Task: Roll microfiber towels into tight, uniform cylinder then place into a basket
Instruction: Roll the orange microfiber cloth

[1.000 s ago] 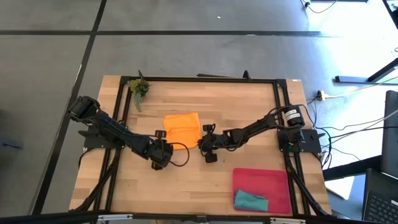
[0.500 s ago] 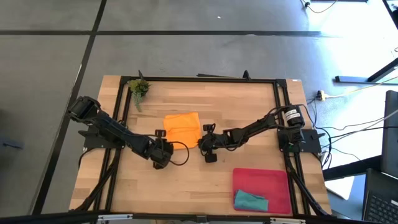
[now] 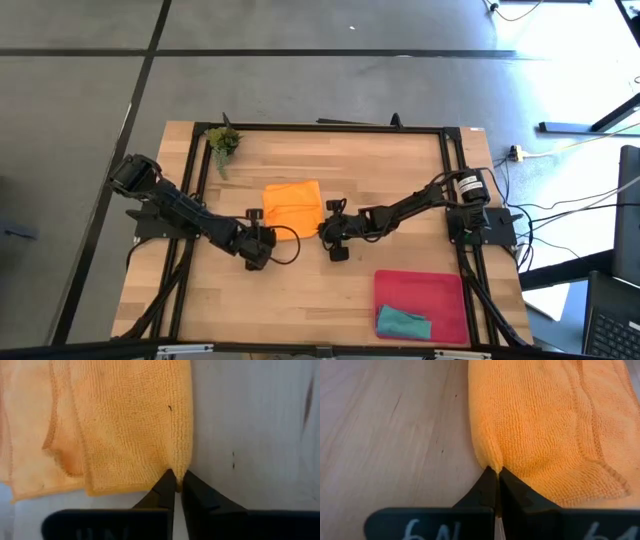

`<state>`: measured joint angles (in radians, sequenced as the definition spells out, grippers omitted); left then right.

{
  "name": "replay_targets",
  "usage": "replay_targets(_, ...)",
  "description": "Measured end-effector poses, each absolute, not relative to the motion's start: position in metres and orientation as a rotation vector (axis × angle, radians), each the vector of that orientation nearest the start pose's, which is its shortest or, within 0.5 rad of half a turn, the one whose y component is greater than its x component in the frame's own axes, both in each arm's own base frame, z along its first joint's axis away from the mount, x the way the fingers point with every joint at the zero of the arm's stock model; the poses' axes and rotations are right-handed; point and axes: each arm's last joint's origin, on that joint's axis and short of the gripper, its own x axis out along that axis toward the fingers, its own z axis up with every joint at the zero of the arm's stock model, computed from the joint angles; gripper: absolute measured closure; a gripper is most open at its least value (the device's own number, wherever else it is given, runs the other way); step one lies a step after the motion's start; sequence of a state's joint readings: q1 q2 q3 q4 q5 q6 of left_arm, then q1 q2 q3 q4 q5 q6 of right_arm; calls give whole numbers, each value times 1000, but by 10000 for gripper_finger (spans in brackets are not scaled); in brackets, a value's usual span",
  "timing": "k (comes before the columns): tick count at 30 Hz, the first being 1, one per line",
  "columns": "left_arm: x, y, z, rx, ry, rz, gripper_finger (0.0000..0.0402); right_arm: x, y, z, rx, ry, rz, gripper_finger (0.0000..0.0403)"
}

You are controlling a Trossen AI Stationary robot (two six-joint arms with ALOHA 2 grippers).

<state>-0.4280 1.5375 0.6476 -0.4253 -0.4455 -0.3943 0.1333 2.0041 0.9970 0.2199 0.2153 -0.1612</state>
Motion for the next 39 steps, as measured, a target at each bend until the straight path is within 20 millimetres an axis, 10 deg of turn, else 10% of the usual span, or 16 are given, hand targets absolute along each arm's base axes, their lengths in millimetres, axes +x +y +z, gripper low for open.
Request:
replay_targets(18, 240, -93, 158, 99, 1207, 216, 401, 377, 47, 101, -234, 782, 46, 394)
replay_targets(39, 273, -38, 188, -201, 1239, 264, 401, 377, 48, 101, -213, 787, 102, 394)
